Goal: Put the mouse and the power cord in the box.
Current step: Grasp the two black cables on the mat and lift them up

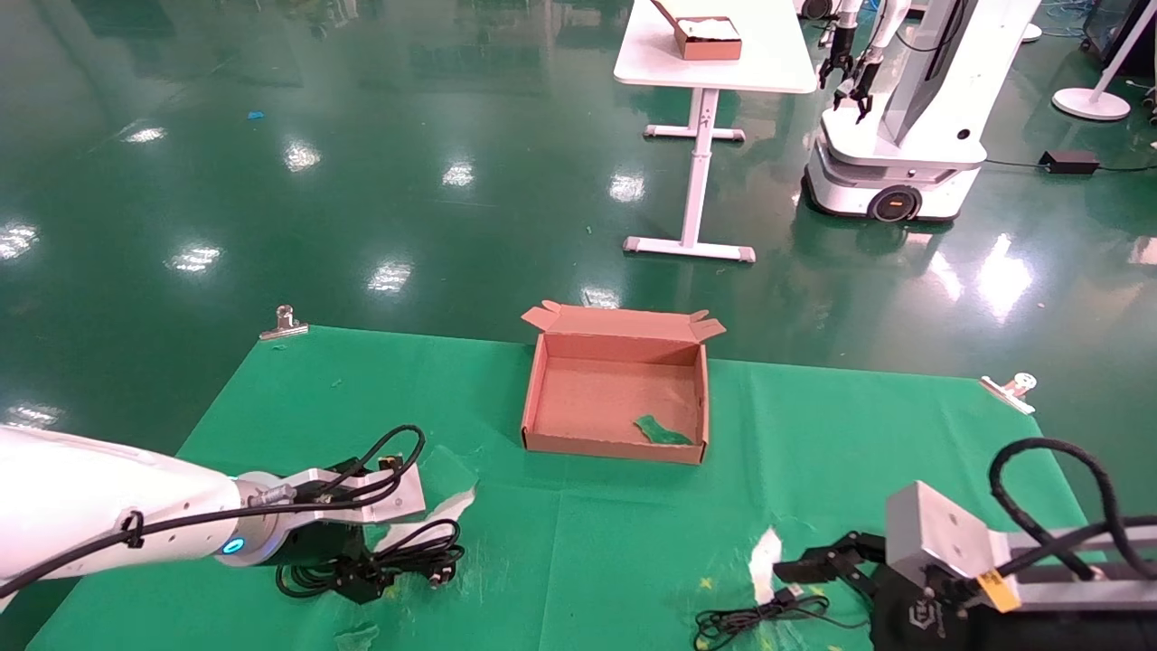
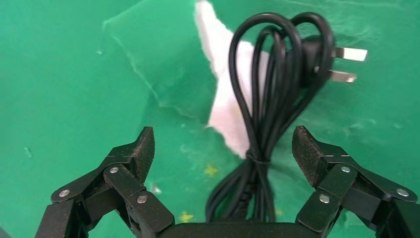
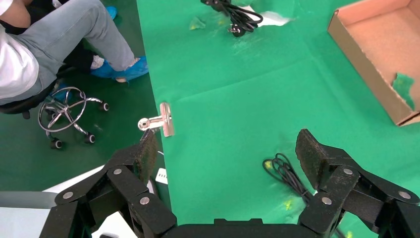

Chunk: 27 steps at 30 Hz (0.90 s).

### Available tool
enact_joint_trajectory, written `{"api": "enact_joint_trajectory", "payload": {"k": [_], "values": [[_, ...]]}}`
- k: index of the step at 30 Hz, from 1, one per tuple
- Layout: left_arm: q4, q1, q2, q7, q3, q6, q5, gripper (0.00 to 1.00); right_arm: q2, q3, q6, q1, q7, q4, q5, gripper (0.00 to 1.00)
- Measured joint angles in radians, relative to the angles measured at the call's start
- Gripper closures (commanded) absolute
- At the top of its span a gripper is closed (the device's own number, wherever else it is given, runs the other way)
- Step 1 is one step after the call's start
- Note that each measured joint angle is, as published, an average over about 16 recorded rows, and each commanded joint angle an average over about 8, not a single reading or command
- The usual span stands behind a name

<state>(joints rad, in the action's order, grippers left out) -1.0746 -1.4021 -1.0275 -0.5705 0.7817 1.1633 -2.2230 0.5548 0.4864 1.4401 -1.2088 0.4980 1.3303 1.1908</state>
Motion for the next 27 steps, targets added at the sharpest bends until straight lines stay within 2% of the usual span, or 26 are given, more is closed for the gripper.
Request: {"api": "enact_joint_trajectory", "payload": {"k": [8,13,21,27], "values": [[0.034,0.004,-0.017,0.004,0.012,-0.036,-0.042,0.00,0.011,0.012,0.001,-0.005,0.008,0.001,0.018,0.00],[0.044,0.008,-0.019,0.008,0.014,-0.050,-0.050,0.00,0.025,0.039,0.021,-0.035,0.023,0.003,0.077,0.00],[0.052,0.008,-0.019,0.018,0.013,-0.057,-0.045,0.00,0.080,0.141,0.079,-0.130,0.054,-0.002,0.277,0.00],[0.055,0.007,-0.020,0.022,0.013,-0.058,-0.042,0.00,0.173,0.240,0.095,-0.218,0.036,-0.060,0.467,0.00]]}}
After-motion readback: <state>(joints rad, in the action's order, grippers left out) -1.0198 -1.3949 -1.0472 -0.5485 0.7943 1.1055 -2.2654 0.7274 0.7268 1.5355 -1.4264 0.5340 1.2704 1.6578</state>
